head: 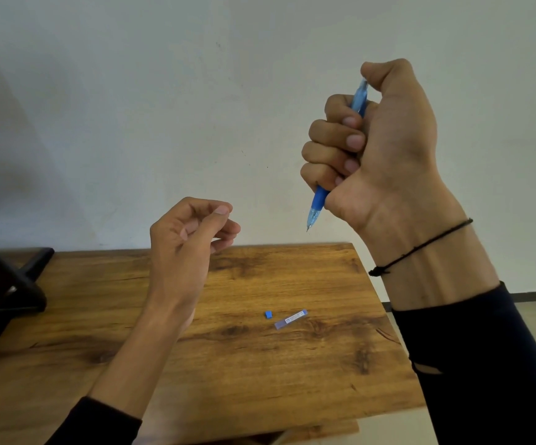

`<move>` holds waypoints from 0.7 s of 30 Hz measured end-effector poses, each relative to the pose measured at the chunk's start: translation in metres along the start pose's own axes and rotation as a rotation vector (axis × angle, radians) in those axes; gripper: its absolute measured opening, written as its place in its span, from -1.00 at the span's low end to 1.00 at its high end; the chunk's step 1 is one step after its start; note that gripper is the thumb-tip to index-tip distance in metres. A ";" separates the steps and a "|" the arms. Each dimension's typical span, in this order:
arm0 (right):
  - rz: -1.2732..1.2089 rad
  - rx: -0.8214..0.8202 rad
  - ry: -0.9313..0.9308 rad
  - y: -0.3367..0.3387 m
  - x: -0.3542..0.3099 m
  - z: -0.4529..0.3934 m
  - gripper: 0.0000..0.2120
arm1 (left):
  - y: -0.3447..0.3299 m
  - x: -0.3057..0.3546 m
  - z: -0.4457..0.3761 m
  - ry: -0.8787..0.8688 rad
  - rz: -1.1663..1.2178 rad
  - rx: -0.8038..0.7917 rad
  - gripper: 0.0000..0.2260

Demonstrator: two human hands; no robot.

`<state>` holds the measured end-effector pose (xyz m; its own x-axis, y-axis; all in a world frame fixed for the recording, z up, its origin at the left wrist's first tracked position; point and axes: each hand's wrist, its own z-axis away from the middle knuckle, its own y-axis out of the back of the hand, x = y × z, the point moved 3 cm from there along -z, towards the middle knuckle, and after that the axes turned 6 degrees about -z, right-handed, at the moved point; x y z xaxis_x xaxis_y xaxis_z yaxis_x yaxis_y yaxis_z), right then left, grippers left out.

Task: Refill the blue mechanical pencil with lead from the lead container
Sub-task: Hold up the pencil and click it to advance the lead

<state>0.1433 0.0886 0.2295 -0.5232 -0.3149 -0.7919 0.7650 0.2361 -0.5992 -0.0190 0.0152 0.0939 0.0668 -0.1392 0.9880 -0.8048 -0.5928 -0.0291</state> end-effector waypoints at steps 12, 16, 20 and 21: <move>-0.029 -0.008 -0.007 0.004 0.001 -0.003 -0.50 | 0.000 -0.001 0.000 -0.003 -0.002 -0.010 -0.91; -0.010 -0.013 -0.009 0.006 0.002 -0.006 -0.51 | 0.000 -0.003 -0.001 -0.003 -0.001 -0.014 -0.92; 0.027 -0.008 -0.033 0.013 0.013 -0.018 -0.71 | 0.000 -0.005 -0.001 0.004 -0.001 -0.040 -0.92; 0.050 0.003 -0.037 0.016 0.018 -0.021 -0.76 | 0.000 -0.007 -0.001 0.015 -0.004 -0.056 -0.92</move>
<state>0.1379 0.1064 0.2037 -0.4701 -0.3365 -0.8160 0.7911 0.2492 -0.5585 -0.0196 0.0171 0.0875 0.0616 -0.1243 0.9903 -0.8363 -0.5480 -0.0167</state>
